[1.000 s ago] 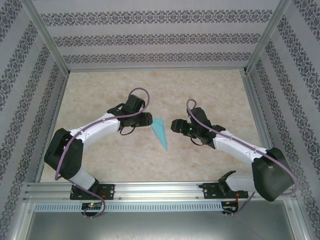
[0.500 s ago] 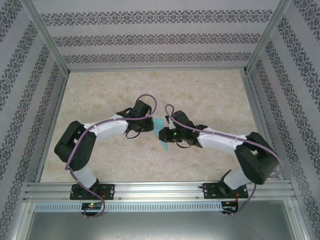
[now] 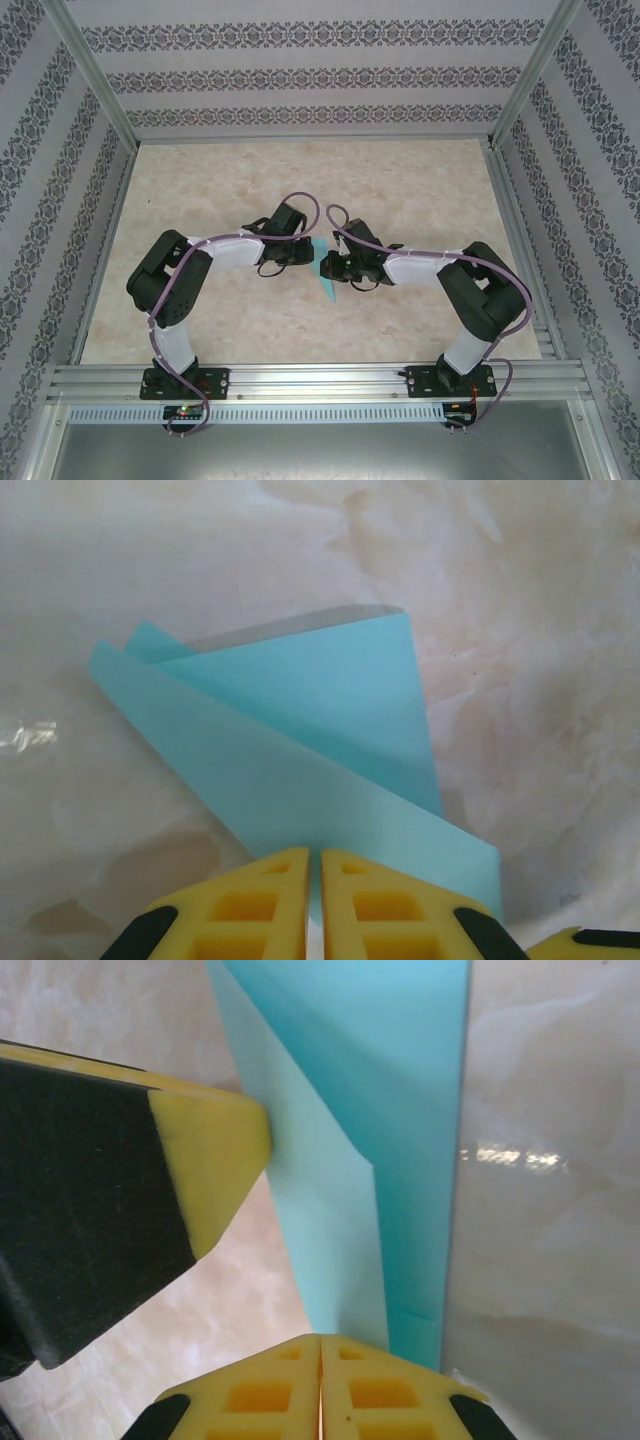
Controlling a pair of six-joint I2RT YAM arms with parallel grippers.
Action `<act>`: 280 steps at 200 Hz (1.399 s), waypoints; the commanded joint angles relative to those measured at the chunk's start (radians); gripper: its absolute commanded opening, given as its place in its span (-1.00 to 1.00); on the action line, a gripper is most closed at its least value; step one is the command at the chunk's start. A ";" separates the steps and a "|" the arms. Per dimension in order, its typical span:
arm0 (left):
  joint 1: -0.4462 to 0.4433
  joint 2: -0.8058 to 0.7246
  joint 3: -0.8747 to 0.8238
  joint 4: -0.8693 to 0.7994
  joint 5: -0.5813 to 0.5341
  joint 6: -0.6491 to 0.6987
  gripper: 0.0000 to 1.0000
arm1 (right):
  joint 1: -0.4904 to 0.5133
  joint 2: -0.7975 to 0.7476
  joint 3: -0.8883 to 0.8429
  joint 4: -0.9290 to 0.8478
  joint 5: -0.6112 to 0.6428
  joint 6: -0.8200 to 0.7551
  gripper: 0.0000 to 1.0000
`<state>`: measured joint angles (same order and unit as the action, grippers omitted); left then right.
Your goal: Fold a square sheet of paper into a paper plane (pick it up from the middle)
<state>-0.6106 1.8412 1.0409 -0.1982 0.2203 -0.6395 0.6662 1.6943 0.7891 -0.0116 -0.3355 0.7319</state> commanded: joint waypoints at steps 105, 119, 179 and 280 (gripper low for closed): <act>0.078 0.101 0.006 0.135 0.046 0.143 -0.77 | -0.026 0.091 -0.042 -0.023 -0.012 0.001 -0.83; 0.096 0.107 -0.007 0.155 0.051 0.139 -0.77 | -0.029 0.094 -0.045 -0.048 -0.003 -0.006 -0.83; 0.185 0.111 0.002 0.171 0.067 0.138 -0.77 | -0.038 0.151 -0.112 -0.131 0.056 -0.085 -0.83; 0.226 0.191 0.134 0.071 -0.002 0.173 -0.77 | -0.039 0.154 -0.128 -0.111 0.048 -0.080 -0.83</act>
<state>-0.4335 1.9850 1.1404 -0.1139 0.3695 -0.5152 0.6323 1.7653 0.7364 0.1078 -0.3878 0.6754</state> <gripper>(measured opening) 0.114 0.085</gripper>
